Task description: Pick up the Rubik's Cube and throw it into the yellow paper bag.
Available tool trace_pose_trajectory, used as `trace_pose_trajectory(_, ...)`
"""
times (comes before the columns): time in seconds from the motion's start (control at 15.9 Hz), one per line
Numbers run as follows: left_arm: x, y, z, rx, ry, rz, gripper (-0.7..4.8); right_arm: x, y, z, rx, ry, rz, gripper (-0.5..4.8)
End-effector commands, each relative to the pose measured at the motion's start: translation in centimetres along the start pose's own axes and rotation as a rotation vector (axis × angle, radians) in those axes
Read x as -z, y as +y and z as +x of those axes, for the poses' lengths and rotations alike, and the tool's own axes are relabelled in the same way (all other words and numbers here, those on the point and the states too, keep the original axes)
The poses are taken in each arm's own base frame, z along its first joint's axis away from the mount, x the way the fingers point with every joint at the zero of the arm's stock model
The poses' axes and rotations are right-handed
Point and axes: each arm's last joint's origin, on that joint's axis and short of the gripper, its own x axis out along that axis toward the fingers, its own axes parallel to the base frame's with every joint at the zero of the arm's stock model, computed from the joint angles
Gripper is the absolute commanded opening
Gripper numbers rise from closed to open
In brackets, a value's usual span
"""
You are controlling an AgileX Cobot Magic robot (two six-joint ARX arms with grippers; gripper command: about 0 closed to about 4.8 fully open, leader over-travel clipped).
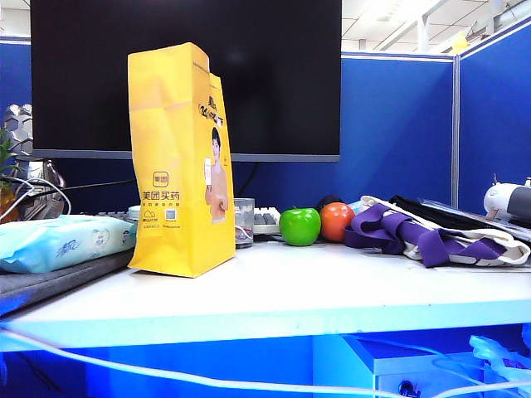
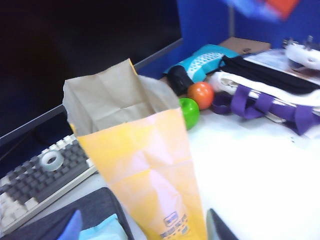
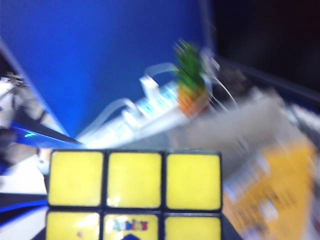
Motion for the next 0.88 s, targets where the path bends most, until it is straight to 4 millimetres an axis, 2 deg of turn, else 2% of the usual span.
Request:
trace_pose_trajectory(0.06, 0.2, 2.2, -0.6, 0.089, -0.076, -0.011, 3.35, -1.3, -0.9, 1.4, -0.026, -0.072, -0.014, -0.01)
trace_pose_trajectory(0.38, 0.6, 5.3, -1.4, 0.207, -0.156, -0.318, 3.35, -1.3, -4.7, 5.6, -0.04, -0.063, 0.008, -0.01)
trace_pose_trajectory(0.5, 0.2, 5.6, -1.5, 0.221, -0.19, -0.349, 3.35, -1.7, -5.5, 6.5, -0.034, -0.079, -0.003, -0.01)
trace_pose_trajectory(0.69, 1.2, 6.1, 0.1, 0.234, -0.154, -0.387, 3.35, -2.1, -5.7, 7.9, -0.058, -0.096, -0.031, -0.01)
trace_pose_trajectory(0.88, 2.1, 6.7, 1.5, 0.237, -0.137, -0.395, 3.35, -1.1, -6.4, 9.1, -0.059, -0.08, -0.029, -0.01)
